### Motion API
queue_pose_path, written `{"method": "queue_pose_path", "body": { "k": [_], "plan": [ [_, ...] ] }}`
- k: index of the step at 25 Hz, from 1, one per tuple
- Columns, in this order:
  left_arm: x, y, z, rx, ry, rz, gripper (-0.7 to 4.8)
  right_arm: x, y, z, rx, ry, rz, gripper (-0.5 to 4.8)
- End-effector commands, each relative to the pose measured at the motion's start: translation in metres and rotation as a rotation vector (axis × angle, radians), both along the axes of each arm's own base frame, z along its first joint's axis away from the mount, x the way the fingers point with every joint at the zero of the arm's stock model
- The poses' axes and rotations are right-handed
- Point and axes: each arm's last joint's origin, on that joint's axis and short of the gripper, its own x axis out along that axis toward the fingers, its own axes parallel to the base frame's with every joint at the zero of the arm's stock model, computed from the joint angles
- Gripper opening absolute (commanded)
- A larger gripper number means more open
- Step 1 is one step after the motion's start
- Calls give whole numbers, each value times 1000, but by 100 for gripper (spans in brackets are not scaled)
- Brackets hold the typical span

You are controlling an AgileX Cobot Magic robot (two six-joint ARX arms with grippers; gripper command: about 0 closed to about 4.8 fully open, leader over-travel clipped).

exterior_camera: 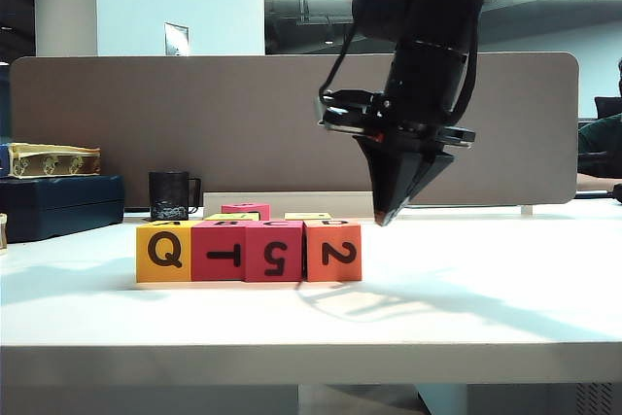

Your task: Select the appropriate blocks from the scattered letter blocks on the table and arrange them in a row to spell out "ABCD".

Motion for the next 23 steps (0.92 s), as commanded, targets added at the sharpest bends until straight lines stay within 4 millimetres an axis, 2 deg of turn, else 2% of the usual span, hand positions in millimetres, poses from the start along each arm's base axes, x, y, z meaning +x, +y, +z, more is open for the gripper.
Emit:
{"method": "queue_pose_path", "body": {
  "k": [1,10,23],
  "plan": [
    [-2,1,3,-5,-12,-2,-6,5,2,0,12,-46,0,-2],
    [-2,2,1,4,2,-2,-6,9,6,-7,34,-42,9,-2],
    [-3,2,1,6,6,-2,-6,11,10,-6,92,-51,29,-2]
  ]
}}
